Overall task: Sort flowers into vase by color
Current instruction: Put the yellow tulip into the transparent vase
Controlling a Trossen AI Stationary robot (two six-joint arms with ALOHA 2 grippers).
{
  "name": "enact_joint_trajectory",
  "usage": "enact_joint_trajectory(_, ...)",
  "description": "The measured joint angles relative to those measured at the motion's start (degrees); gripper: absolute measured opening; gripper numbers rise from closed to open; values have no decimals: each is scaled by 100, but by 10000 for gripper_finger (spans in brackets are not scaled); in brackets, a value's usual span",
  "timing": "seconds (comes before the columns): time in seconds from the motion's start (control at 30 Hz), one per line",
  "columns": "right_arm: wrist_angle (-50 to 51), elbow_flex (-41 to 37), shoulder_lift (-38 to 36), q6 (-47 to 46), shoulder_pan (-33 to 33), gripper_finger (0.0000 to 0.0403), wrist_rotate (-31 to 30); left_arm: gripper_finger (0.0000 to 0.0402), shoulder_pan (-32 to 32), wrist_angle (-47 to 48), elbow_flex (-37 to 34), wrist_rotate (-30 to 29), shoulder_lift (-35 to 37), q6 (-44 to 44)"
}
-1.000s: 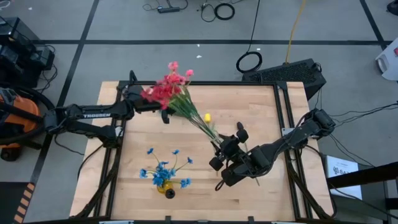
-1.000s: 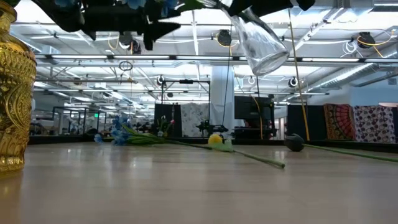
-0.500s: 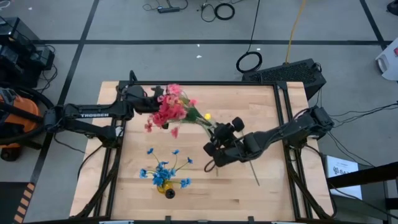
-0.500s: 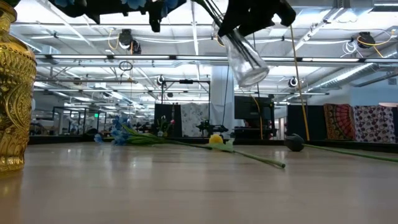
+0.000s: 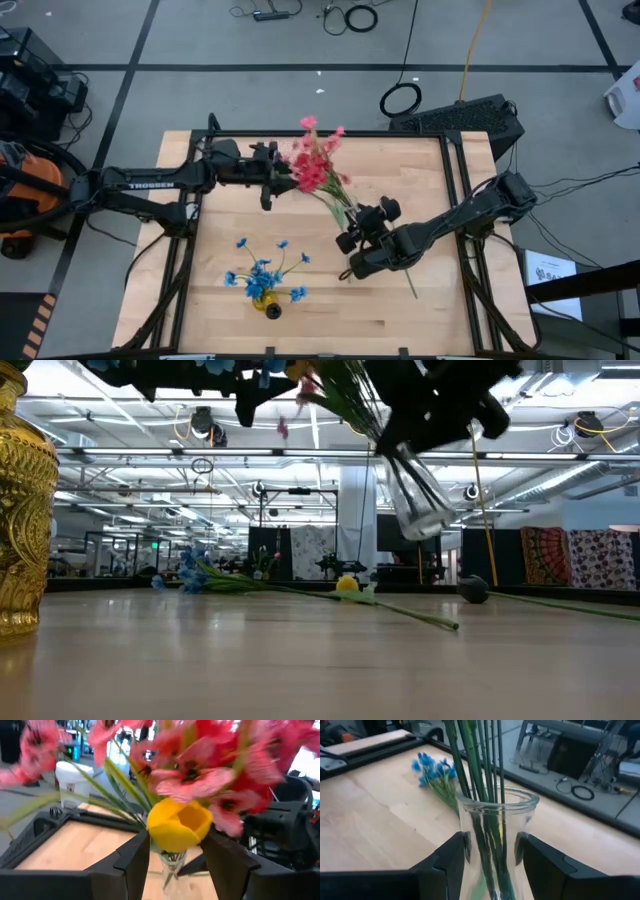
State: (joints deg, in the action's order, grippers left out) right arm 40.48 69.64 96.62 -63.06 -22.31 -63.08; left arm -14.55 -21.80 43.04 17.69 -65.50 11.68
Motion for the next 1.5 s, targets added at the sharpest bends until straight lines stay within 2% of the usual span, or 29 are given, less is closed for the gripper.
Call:
enact_joint_trajectory(0.2,-364,-707,-141,-526,-80,162,-224,185,-4,478,-1,-22,38,-5)
enact_joint_trajectory(0.4,-1460,-1697,-581,-26,115,156,-322,185,-7,523,-1,-43,40,-48)
enact_joint_trajectory(0.57,-3122,-2902,-1384,907,250,154,-217,185,-11,480,-1,-104,40,-34)
enact_joint_trajectory(0.67,-4613,-3715,-1961,2092,434,153,425,185,-11,479,-1,-153,40,-13)
enact_joint_trajectory(0.83,-8379,-4979,-2350,4627,1092,153,2309,185,-11,478,0,-170,40,-12)
enact_joint_trajectory(0.93,-9588,-5405,-2354,5798,1365,164,2630,185,14,480,-1,-170,40,-3)
enact_joint_trajectory(1.0,-9694,-5545,-2352,6169,1472,174,2662,185,61,478,-1,-170,40,4)
enact_joint_trajectory(1.13,-9325,-5645,-2255,6215,1626,185,2716,185,182,480,-1,-170,40,0)
enact_joint_trajectory(1.3,-9204,-5640,-2000,5398,1668,187,2745,185,314,478,-1,-173,40,0)
enact_joint_trajectory(1.4,-9270,-5640,-1744,5594,1638,188,2824,185,392,479,-1,-188,40,-2)
enact_joint_trajectory(1.5,-9561,-5642,-1379,5950,1625,188,3201,185,446,478,-1,-292,40,-3)
